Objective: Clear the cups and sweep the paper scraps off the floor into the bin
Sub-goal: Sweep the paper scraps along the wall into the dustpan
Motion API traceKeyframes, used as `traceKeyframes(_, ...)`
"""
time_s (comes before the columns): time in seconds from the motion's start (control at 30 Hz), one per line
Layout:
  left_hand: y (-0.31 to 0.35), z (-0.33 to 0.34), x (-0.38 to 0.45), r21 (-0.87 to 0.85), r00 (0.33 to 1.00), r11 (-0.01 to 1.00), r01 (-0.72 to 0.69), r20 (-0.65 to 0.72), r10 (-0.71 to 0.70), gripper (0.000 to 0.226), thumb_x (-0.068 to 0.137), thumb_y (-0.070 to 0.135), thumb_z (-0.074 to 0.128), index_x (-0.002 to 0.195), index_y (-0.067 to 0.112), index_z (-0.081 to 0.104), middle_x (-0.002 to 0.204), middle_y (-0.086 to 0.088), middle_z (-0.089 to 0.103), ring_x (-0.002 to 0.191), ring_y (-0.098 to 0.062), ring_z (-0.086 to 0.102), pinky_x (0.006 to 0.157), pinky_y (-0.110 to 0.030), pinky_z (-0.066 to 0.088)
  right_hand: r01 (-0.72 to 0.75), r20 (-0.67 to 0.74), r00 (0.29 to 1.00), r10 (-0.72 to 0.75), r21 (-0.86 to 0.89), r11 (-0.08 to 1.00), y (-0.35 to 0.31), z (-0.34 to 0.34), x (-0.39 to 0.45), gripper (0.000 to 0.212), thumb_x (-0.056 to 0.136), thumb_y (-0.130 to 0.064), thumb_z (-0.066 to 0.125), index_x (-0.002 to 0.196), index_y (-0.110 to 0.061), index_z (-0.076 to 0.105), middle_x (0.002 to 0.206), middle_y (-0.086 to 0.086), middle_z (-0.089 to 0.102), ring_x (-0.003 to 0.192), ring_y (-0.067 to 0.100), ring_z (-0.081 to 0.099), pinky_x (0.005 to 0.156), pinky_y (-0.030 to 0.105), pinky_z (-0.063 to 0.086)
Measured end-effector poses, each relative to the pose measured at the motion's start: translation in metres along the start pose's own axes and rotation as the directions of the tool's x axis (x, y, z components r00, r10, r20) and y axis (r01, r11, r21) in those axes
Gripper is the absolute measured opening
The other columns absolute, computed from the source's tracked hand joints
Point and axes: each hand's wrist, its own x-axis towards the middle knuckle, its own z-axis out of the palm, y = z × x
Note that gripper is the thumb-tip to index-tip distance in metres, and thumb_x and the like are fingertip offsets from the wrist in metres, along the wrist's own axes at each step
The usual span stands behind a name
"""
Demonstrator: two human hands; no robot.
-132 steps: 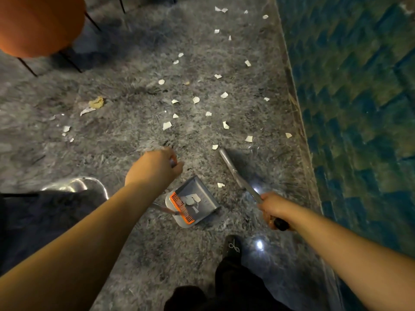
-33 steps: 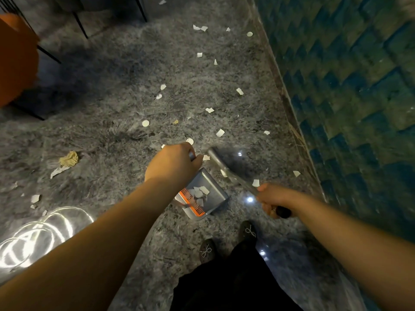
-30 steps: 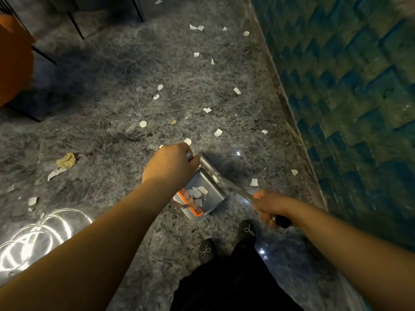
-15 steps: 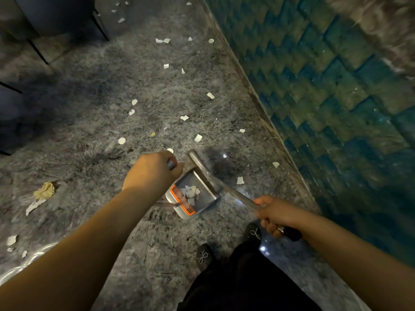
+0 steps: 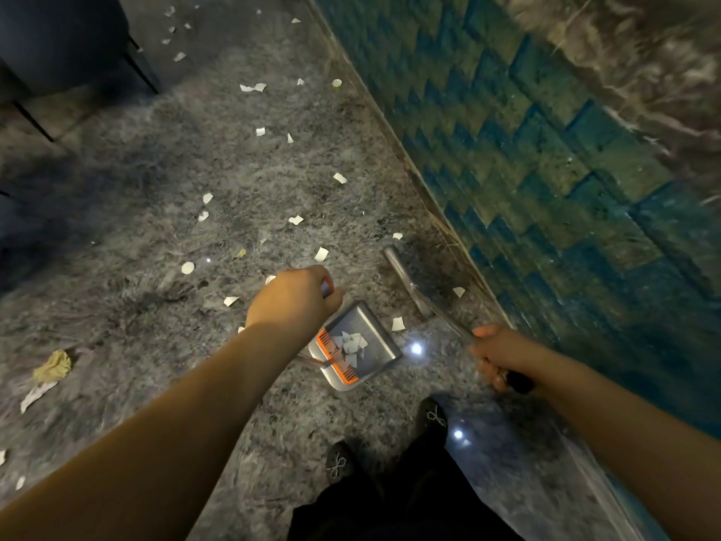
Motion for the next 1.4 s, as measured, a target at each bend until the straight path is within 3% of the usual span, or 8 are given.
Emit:
traceKeyframes(0.1,0.027,0.009,0.013,0.051,1.0,0.999,-0.014,0.014,0.013,0.025,0.093,0.043,0.058,0.097,0.019,0.064,0.093,-0.008,0.066,0.087,-0.03,0.063,0.068,-0.031,0.05,0.01,0.003,1.0,-0.01,-0.052,0.999,0.0,-0.019,0.017,0.038,0.096,-0.001,0.048,0.133,-0.004,0.039,0.059,0.013,0.05,0.04,0.017,0.044,0.033,0.019,0.035)
traceKeyframes(0.33,0.057,0.015,0.033,0.085,1.0,0.996,0.005,0.01,-0.006,0.027,0.094,0.046,0.055,0.096,0.021,0.063,0.095,-0.005,0.066,0.086,-0.028,0.063,0.069,-0.034,0.053,-0.013,0.083,0.996,0.033,-0.239,0.971,-0.001,-0.029,0.041,0.013,0.097,-0.004,0.04,0.108,-0.01,0.039,0.06,0.014,0.05,0.044,0.02,0.045,0.041,0.024,0.036)
traceKeyframes(0.47,0.062,0.015,0.037,0.107,1.0,0.994,0.019,-0.003,-0.018,0.029,0.093,0.049,0.055,0.097,0.022,0.063,0.092,-0.005,0.066,0.085,-0.029,0.063,0.066,-0.032,0.05,-0.016,0.177,0.982,0.071,-0.295,0.955,0.008,-0.026,0.043,0.018,0.095,-0.004,0.04,0.113,-0.008,0.042,0.062,0.014,0.051,0.043,0.02,0.047,0.041,0.026,0.038)
traceKeyframes(0.67,0.067,0.013,0.041,0.087,1.0,0.996,0.023,-0.01,-0.022,0.026,0.092,0.051,0.057,0.093,0.025,0.061,0.079,-0.001,0.06,0.076,-0.025,0.061,0.061,-0.03,0.046,-0.111,0.321,0.942,0.101,0.012,0.994,0.013,-0.044,0.033,0.024,0.096,-0.002,0.043,0.119,-0.009,0.044,0.057,0.007,0.041,0.037,0.009,0.036,0.036,0.016,0.029)
traceKeyframes(0.77,0.071,0.012,0.043,0.061,1.0,0.998,0.018,-0.016,-0.017,0.024,0.091,0.05,0.06,0.089,0.026,0.061,0.078,0.0,0.06,0.073,-0.024,0.059,0.06,-0.029,0.046,-0.127,0.347,0.933,0.095,0.072,0.989,0.012,-0.054,0.024,0.026,0.097,-0.004,0.044,0.121,-0.014,0.045,0.054,0.004,0.041,0.035,0.007,0.035,0.034,0.015,0.029)
traceKeyframes(1.1,0.108,0.028,0.049,0.006,1.0,1.0,0.013,0.006,-0.013,0.02,0.089,0.047,0.061,0.088,0.027,0.061,0.082,-0.002,0.061,0.08,-0.028,0.061,0.067,-0.033,0.051,0.071,0.168,0.984,-0.055,-0.088,0.994,0.024,-0.094,0.01,0.033,0.095,-0.003,0.046,0.128,-0.002,0.044,0.059,0.008,0.046,0.043,0.014,0.041,0.034,0.019,0.033)
traceKeyframes(1.2,0.126,0.034,0.057,0.031,1.0,1.0,-0.001,0.006,0.001,0.02,0.09,0.046,0.059,0.089,0.026,0.061,0.081,-0.003,0.06,0.082,-0.029,0.062,0.066,-0.032,0.049,0.066,0.095,0.994,-0.054,-0.129,0.989,0.029,-0.114,0.02,0.039,0.096,-0.006,0.047,0.134,-0.011,0.039,0.063,0.01,0.05,0.046,0.017,0.046,0.036,0.022,0.038)
traceKeyframes(1.4,0.152,0.04,0.074,0.089,0.999,0.996,-0.024,0.031,0.021,0.025,0.092,0.047,0.056,0.093,0.022,0.063,0.089,-0.006,0.065,0.083,-0.029,0.062,0.064,-0.032,0.047,0.05,-0.014,0.999,-0.051,-0.102,0.994,0.029,-0.149,0.043,0.043,0.094,-0.003,0.05,0.137,-0.001,0.039,0.063,0.008,0.05,0.049,0.014,0.046,0.035,0.017,0.035)
